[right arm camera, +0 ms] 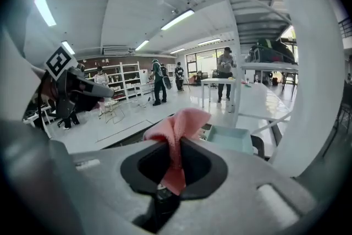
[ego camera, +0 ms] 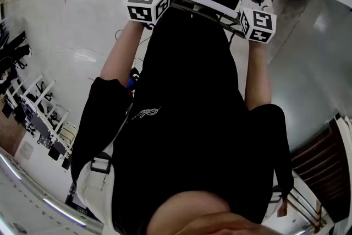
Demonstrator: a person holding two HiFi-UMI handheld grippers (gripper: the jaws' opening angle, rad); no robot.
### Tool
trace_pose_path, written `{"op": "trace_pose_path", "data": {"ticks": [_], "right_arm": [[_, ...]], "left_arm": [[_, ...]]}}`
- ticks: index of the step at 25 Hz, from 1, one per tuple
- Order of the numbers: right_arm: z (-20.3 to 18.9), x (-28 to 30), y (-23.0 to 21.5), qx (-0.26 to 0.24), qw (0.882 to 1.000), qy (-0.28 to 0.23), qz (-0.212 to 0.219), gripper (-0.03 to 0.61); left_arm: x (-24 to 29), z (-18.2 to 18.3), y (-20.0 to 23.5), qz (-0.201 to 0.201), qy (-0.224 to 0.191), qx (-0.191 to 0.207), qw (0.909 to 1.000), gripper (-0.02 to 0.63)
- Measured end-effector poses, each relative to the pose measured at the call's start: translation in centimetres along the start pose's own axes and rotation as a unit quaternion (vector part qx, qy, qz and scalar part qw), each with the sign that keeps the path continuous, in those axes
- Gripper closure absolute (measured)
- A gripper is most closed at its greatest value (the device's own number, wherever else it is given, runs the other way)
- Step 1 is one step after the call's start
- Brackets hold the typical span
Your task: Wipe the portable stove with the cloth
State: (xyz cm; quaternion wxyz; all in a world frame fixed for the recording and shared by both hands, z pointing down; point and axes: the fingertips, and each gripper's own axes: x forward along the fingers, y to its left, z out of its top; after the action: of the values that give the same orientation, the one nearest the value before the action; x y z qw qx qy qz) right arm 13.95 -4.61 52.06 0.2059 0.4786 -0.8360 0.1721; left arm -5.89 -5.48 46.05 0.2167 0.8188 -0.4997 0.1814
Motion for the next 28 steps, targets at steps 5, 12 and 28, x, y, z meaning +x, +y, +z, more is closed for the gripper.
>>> {"op": "trace_pose_path", "data": {"ticks": [5,12,28], "right_arm": [[0.8,-1.8,2.0,-0.029,0.999,-0.015,0.010,0.541],[2.3,-2.9,6.4,-0.046,0.998,-0.044,-0.006,0.543],[6.3,-15.5,15.7,-0.065,0.981,-0.137,-0.120,0.555]], "left_arm": [[-2.6,0.0,-1.7,0.000,-0.007,0.000,1.0000,0.614],[-8.6,-0.2,0.7,-0.005,-0.017,0.018,0.9997,0.614],[-16.6,-0.5,-6.6,-0.078,-0.142,0.029,0.9863,0.614]]}}
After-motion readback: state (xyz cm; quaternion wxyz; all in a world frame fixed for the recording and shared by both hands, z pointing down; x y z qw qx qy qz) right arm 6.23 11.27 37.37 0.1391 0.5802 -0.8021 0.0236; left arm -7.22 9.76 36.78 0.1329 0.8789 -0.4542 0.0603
